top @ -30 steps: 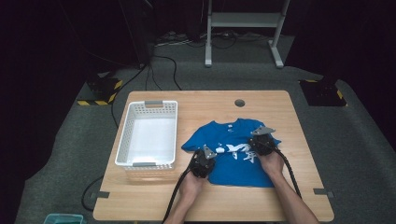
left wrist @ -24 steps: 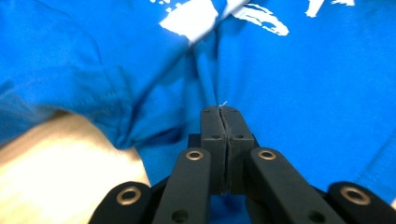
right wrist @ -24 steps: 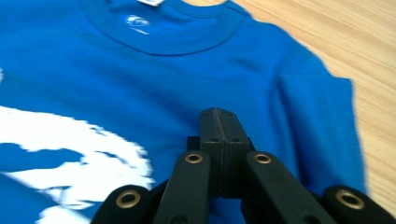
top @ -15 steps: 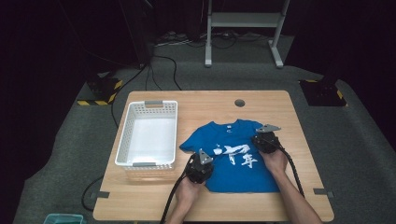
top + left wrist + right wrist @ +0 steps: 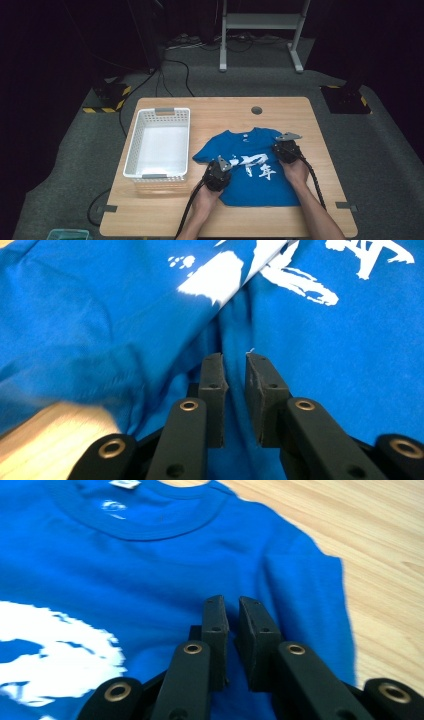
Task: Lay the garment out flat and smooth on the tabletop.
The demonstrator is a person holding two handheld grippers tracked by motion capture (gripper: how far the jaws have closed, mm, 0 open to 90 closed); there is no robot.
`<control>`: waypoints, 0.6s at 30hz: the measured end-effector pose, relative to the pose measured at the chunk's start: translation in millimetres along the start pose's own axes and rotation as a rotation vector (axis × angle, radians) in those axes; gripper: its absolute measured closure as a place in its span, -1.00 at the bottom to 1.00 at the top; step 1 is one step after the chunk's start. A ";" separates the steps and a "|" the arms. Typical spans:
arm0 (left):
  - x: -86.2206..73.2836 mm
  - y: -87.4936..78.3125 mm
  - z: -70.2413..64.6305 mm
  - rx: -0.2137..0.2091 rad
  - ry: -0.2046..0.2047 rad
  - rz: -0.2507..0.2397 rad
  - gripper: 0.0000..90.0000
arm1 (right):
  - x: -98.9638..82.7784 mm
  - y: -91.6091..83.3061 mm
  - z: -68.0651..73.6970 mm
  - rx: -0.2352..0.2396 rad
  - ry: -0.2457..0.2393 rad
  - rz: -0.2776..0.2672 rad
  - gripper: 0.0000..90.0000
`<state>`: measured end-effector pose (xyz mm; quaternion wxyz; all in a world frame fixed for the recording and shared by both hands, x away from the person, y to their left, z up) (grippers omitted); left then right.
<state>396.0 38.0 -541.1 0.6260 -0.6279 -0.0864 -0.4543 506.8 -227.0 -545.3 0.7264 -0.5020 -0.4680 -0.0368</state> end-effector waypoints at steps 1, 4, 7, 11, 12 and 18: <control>0.2 0.0 1.0 0.002 -0.007 0.006 0.72 | 0.4 -0.4 -2.4 -0.005 0.006 0.003 0.81; 5.3 -0.6 4.0 0.010 -0.040 -0.004 0.51 | -0.1 -3.5 -2.6 0.007 0.020 0.008 0.61; 18.3 -2.9 9.2 0.022 -0.078 -0.034 0.31 | -2.8 -12.5 6.3 0.026 -0.004 -0.020 0.54; 37.6 -4.5 16.4 0.042 -0.108 -0.070 0.22 | -7.6 -32.7 29.4 0.069 -0.062 -0.067 0.52; 41.9 -3.5 18.3 0.051 -0.108 -0.070 0.22 | -7.6 -32.7 29.4 0.069 -0.062 -0.067 0.52; 55.4 19.9 30.4 0.086 -0.128 0.003 0.20 | -20.0 -46.8 55.3 0.141 -0.105 -0.085 0.49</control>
Point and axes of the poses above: each handheld gripper's, and its own axes: y roughly forward along the jaws, x roughly out of its top, z roughly to its left, the point moved 2 cm from there along y, roughly forward along the jaws, and after that the axes turned 15 degrees about x, right-handed, at the moved point
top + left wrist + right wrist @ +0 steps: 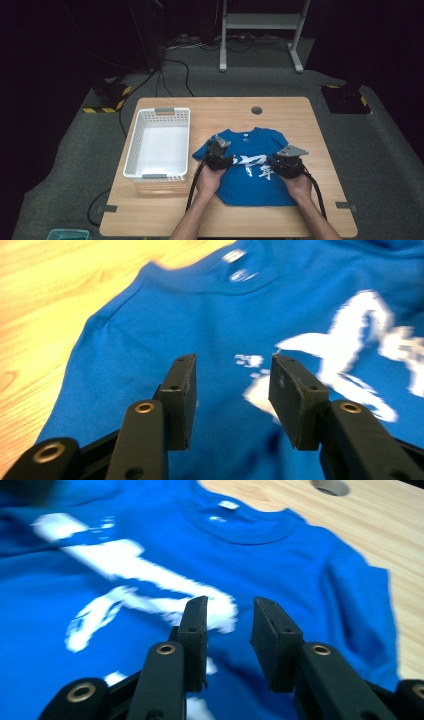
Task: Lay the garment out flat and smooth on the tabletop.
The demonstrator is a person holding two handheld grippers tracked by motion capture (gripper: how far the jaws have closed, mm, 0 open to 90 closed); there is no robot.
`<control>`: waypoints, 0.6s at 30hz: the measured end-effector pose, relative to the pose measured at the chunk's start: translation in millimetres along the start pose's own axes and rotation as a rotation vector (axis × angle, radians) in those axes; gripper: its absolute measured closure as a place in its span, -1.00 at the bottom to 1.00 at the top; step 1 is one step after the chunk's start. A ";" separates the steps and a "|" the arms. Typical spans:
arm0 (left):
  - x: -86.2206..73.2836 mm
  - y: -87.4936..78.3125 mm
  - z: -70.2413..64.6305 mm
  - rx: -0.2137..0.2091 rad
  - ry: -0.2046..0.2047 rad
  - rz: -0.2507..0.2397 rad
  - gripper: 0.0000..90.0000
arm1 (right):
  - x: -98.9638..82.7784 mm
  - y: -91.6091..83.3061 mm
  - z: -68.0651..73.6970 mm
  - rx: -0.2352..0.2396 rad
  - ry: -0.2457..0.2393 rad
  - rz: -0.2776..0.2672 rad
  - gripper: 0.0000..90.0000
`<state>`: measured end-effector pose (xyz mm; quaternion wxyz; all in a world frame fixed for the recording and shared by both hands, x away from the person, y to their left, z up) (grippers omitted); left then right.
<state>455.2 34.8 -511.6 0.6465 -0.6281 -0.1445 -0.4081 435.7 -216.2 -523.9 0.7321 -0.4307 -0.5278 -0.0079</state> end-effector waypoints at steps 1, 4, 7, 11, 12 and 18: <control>1.0 5.4 1.1 0.011 -0.004 0.015 0.20 | 0.0 0.0 0.0 0.000 0.000 0.000 0.49; 2.4 18.0 3.0 0.030 -0.006 0.054 0.19 | -5.1 -2.2 11.8 0.028 -0.022 -0.006 0.44; 1.8 27.3 4.1 0.043 -0.011 0.080 0.18 | -8.3 0.6 20.4 0.064 -0.037 0.000 0.43; -1.4 35.6 6.5 0.053 -0.014 0.109 0.18 | -10.1 11.4 27.6 0.105 -0.055 0.033 0.42; -1.5 36.3 6.8 0.058 -0.020 0.104 0.19 | -10.1 13.8 29.4 0.112 -0.063 0.040 0.41; 1.8 38.5 6.7 0.056 -0.002 0.106 0.34 | -6.7 26.5 43.1 0.167 -0.100 0.053 0.34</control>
Point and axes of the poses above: each handheld gripper's, and its own axes: y roughly forward along the jaws, x roughly out of its top, z roughly to its left, the point moved 2 cm from there along y, roughly forward along the jaws, and after that the axes turned 15 degrees about x, right-handed, at the moved point
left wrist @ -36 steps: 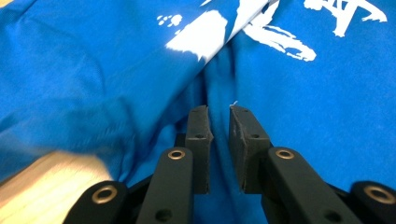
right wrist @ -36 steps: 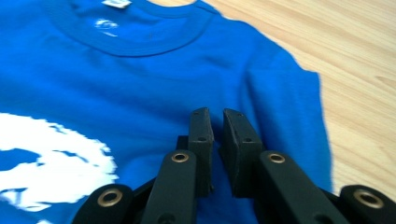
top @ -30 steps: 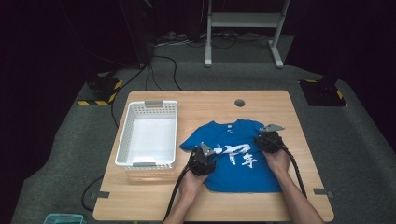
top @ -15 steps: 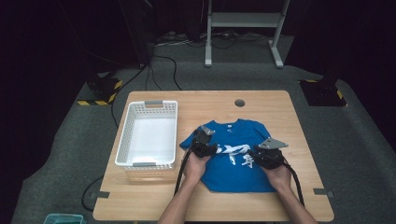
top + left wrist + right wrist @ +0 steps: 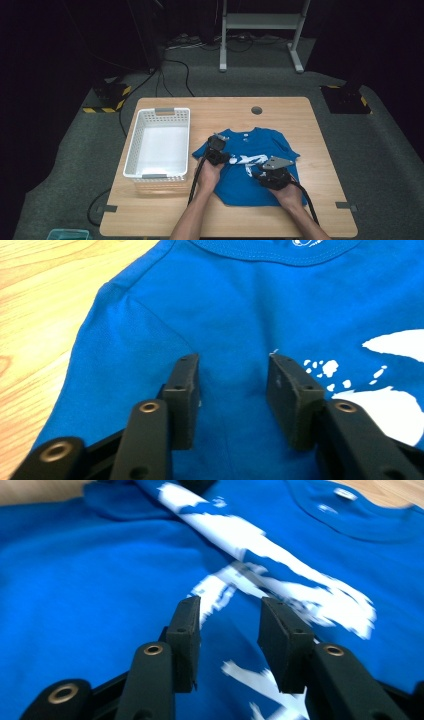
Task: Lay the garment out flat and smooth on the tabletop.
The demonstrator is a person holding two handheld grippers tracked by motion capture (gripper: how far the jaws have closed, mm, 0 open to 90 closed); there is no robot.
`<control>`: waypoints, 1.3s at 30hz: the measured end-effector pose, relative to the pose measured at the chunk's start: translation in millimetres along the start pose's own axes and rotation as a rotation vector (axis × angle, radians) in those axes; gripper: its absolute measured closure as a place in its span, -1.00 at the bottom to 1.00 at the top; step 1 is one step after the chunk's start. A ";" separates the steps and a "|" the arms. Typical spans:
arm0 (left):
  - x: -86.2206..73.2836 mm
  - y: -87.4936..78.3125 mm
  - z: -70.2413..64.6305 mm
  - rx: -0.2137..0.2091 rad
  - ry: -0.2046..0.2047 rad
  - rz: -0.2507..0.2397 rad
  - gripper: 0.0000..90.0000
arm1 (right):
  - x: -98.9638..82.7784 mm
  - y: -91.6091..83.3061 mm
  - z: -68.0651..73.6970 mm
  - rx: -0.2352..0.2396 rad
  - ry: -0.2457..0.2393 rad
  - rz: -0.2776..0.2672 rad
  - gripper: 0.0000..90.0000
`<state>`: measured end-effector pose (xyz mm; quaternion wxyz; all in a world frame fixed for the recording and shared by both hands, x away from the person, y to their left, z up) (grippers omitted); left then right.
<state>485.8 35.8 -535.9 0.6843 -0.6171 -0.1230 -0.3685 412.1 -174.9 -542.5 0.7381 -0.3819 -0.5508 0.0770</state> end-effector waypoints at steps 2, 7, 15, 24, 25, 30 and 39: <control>0.3 0.6 -1.2 -0.004 -0.001 -0.010 0.45 | 3.1 4.3 2.0 0.015 -0.009 0.000 0.33; 2.4 1.9 -0.8 -0.017 0.018 -0.011 0.82 | 6.4 18.9 7.8 0.061 -0.027 0.024 0.50; 11.4 8.2 3.0 -0.013 0.017 0.011 0.95 | 3.8 14.2 19.0 0.098 -0.081 0.066 0.93; 26.6 22.2 4.7 0.049 0.016 -0.001 0.94 | -12.1 -1.7 38.9 0.138 -0.147 0.085 0.98; 27.2 23.3 4.6 0.056 0.015 -0.009 0.92 | -13.2 -2.9 40.4 0.141 -0.146 0.087 0.96; 21.3 11.5 3.9 0.036 -0.003 -0.056 0.56 | -13.7 -8.5 30.8 0.105 -0.087 0.048 0.57; -7.0 -28.1 -5.9 -0.005 0.053 -0.129 0.48 | -21.6 -38.8 -10.7 -0.058 0.052 -0.012 0.48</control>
Point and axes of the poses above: each handheld gripper's, and its own axes: y roughly forward along the jaws, x roughly out of its top, z roughly to its left, the point moved 2 cm from there along y, roughly forward along the jaws, and after that the axes turned 15 degrees about x, right-handed, at the moved point
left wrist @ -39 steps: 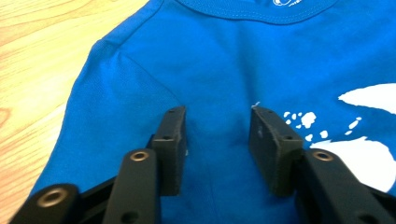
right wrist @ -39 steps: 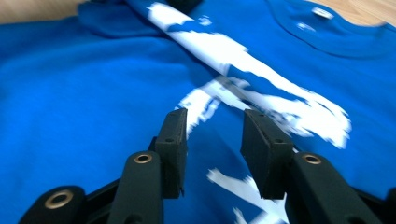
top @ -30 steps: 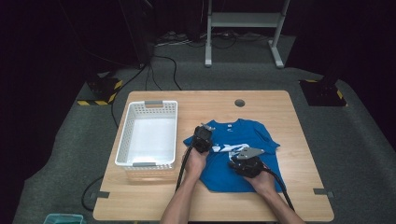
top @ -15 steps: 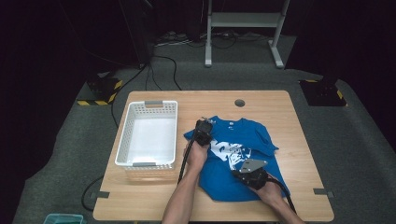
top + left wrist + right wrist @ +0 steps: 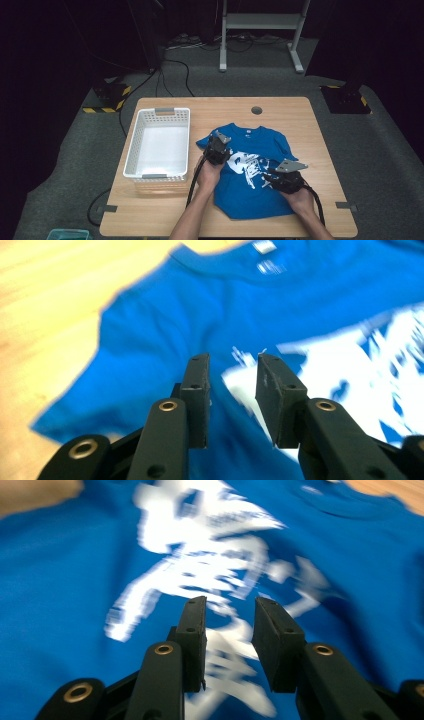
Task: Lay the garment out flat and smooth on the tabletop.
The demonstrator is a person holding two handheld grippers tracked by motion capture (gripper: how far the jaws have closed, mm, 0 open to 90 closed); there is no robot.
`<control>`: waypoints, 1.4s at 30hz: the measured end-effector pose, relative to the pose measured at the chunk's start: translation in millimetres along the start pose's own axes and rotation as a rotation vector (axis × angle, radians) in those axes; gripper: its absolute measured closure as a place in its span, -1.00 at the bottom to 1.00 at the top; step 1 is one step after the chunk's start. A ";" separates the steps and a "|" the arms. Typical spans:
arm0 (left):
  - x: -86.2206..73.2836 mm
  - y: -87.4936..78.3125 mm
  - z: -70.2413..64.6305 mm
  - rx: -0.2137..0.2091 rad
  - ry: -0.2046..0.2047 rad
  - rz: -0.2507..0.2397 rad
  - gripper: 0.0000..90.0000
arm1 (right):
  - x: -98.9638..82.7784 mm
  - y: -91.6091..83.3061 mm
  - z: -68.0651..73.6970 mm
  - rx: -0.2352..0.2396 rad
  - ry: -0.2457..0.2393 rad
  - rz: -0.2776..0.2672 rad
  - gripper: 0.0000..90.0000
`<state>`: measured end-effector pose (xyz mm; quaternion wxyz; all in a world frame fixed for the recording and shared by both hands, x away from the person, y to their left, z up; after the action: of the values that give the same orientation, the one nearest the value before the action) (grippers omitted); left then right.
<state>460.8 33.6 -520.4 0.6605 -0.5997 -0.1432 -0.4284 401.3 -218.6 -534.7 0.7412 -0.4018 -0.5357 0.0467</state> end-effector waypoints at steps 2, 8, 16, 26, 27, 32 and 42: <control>-10.7 0.0 -6.4 -0.006 0.015 0.014 0.45 | -2.9 -3.3 -7.8 -0.020 0.021 0.002 0.47; -16.7 10.9 -7.2 -0.008 -0.014 0.034 0.39 | -15.1 -2.9 -24.4 -0.032 0.092 0.021 0.45; -2.9 24.4 0.5 0.034 -0.011 0.066 0.27 | -17.9 -4.1 -4.2 0.053 0.039 0.047 0.45; -32.9 -11.4 -6.0 0.012 0.032 0.048 0.26 | -9.9 -14.7 -24.7 -0.057 0.075 -0.002 0.37; -35.8 -12.4 -5.4 0.017 0.041 0.051 0.26 | -10.0 -13.5 -28.3 -0.062 0.081 0.009 0.36; -58.8 -26.3 -2.1 0.007 -0.023 0.004 0.29 | -18.3 -9.2 -37.2 -0.056 0.121 0.023 0.29; -57.7 -37.3 -1.7 0.000 -0.015 -0.007 0.22 | -17.0 -17.7 -42.5 -0.097 0.116 -0.016 0.30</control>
<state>398.5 58.0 -536.4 0.6578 -0.6026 -0.1501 -0.4262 423.1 -262.2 -540.5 0.7509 -0.4349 -0.4969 -0.0086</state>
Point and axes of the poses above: each handheld gripper's, and its own axes: y roughly forward along the jaws, x roughly out of its top, z roughly to its left, the point moved 2 cm from there along y, roughly forward along the jaws, and after that the axes turned 15 degrees about x, right-handed, at the moved point
